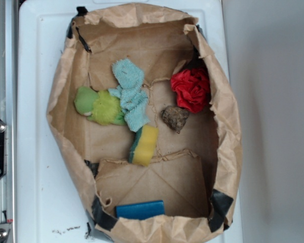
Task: Grab the blue cloth.
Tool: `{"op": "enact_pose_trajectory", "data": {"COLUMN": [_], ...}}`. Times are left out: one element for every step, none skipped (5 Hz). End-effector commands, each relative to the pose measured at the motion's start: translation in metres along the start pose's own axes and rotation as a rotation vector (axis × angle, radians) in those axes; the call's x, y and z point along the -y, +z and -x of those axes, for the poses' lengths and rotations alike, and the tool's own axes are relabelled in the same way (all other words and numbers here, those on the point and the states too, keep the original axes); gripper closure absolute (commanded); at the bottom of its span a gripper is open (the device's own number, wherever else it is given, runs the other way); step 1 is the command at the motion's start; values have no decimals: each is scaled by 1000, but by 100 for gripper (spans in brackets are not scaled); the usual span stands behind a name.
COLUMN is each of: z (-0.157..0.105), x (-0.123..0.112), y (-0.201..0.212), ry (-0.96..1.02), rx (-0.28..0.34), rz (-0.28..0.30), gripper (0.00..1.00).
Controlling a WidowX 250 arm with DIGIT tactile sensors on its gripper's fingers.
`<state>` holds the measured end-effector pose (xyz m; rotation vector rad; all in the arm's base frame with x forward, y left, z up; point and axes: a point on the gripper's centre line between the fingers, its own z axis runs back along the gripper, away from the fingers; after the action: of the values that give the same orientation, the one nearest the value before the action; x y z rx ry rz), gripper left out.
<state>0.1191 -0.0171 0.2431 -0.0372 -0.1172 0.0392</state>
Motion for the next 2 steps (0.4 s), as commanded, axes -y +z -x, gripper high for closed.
{"op": "enact_pose_trajectory", "data": {"z": [0, -25], "x": [0, 2], "y": [0, -25], "ry": [0, -20], "rx": [0, -3], "rz": [0, 46], "gripper": [0, 0]}}
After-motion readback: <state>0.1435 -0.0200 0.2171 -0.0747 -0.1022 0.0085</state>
